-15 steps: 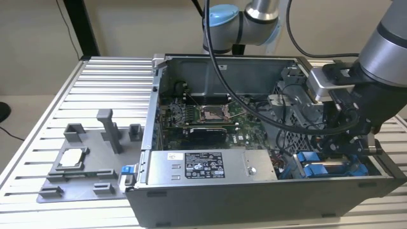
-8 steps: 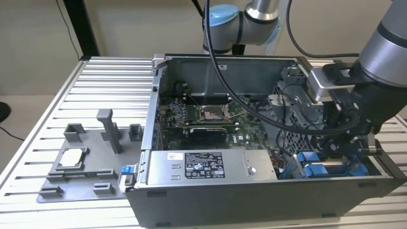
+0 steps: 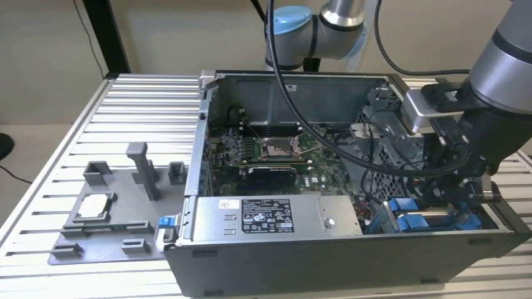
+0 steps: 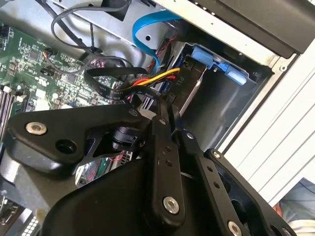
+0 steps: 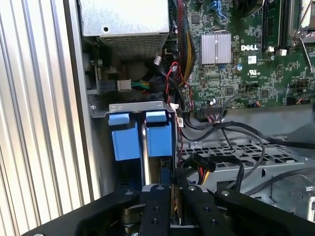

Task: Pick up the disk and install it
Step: 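Insert the second disk wire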

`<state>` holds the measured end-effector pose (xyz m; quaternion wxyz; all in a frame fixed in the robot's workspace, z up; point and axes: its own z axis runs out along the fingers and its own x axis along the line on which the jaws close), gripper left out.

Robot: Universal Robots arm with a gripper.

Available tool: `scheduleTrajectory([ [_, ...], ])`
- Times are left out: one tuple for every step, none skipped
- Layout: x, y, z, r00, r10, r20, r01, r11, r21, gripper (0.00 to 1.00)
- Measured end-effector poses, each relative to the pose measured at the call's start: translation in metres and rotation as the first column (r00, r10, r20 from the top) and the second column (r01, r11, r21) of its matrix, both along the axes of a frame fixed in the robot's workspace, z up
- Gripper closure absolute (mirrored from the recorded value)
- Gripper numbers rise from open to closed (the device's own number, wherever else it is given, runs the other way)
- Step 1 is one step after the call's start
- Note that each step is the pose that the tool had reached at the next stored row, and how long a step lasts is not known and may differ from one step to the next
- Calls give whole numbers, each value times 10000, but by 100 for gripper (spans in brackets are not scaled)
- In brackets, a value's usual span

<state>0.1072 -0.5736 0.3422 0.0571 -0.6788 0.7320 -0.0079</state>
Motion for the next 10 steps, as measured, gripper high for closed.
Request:
scheduleTrajectory([
  [0,0,0,10000,0,1,0,10000,-7,100],
  [0,0,0,10000,0,2,0,10000,-15,100],
  [0,0,0,10000,0,2,0,10000,-16,100],
  [-1,-1,0,10000,-1,2,1,10000,-18,100],
  [0,-1,1,10000,-1,2,1,10000,-21,100],
  [-1,-2,1,10000,-1,2,1,10000,-25,100],
  [0,-3,0,10000,0,2,0,10000,-28,100],
  [-1,-5,0,10000,-1,2,1,10000,-34,100],
  [-1,-6,0,10000,-1,2,1,10000,-42,100],
  [-1,-7,0,10000,-1,2,1,10000,-52,100],
])
